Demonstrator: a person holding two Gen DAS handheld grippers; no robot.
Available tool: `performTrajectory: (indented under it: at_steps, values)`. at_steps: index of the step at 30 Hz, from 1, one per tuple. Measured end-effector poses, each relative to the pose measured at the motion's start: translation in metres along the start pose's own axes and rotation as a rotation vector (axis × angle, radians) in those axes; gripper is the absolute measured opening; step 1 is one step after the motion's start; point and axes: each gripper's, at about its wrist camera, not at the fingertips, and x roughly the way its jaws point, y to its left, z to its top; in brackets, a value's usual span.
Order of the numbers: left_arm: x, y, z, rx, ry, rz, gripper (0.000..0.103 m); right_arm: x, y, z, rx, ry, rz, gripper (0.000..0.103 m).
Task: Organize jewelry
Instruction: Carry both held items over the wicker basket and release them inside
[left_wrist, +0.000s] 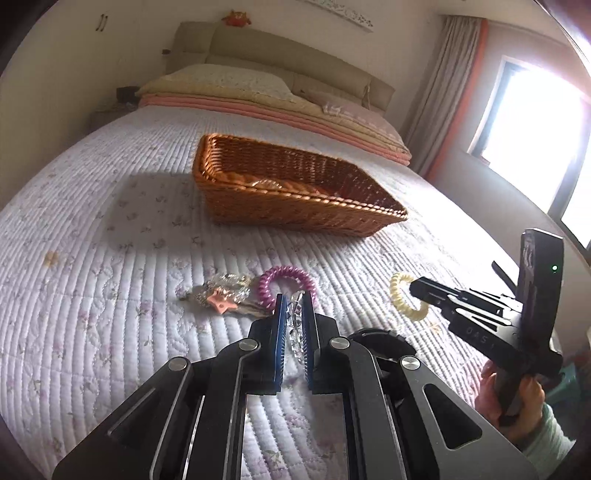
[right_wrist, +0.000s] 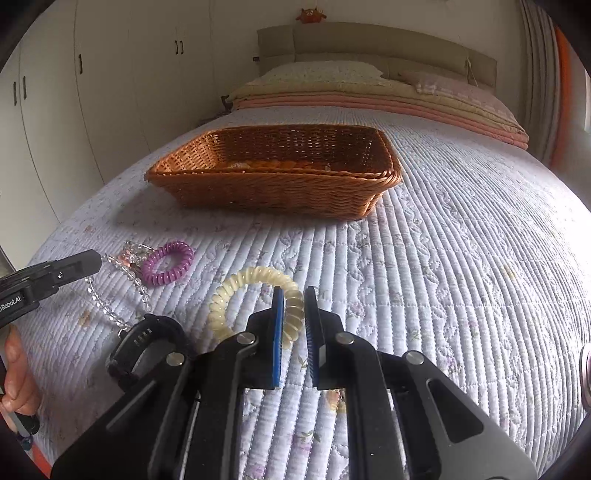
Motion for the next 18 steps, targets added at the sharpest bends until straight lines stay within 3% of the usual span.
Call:
performTrajectory:
  at_steps: [9, 18]
  values:
    - [-0.024, -0.032, 0.038, 0.097, -0.088, -0.039, 0.006, -0.021, -0.001, 0.020, 0.025, -0.049, 0.040, 0.009]
    - [-0.021, -0.050, 0.109, 0.166, -0.186, -0.040, 0.006, -0.037, -0.004, 0.094, 0.016, -0.148, 0.043, 0.009]
